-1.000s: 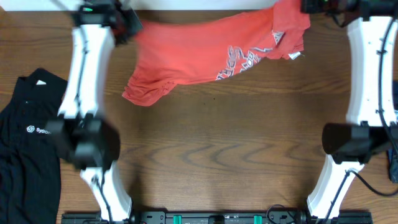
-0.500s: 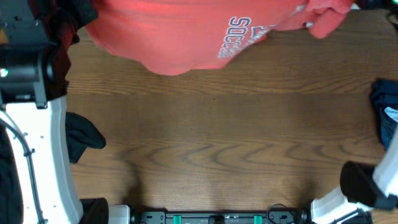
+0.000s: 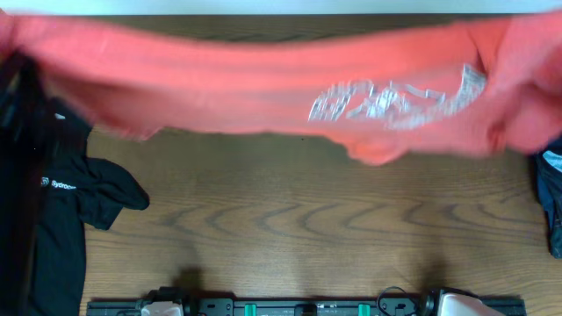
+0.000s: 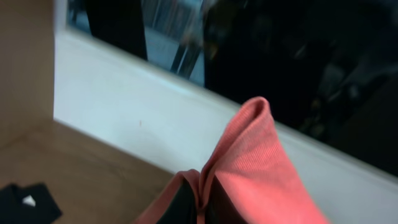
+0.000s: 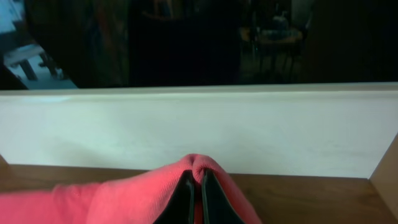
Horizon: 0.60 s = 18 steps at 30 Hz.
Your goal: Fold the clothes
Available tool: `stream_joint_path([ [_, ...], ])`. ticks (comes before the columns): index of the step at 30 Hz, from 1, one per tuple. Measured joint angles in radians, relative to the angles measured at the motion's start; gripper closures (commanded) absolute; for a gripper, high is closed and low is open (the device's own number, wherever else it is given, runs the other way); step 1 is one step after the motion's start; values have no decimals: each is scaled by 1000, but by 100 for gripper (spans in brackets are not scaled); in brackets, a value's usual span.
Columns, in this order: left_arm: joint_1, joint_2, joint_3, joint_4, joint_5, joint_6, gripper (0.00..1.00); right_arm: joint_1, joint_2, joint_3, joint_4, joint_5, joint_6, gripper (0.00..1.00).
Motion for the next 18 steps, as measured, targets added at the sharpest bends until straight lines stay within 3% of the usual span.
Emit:
stream_joint_path([
  [8,1,-27,18,-45,-13,-2,94,0,17,6,-80,-8,47,99],
  [14,1,164,15,-42,-1,-10,94,0,189,6,-93,-59,59,99],
  [18,1,339,11,13,16,-10,94,0,362,3,-12,-105,76,99],
])
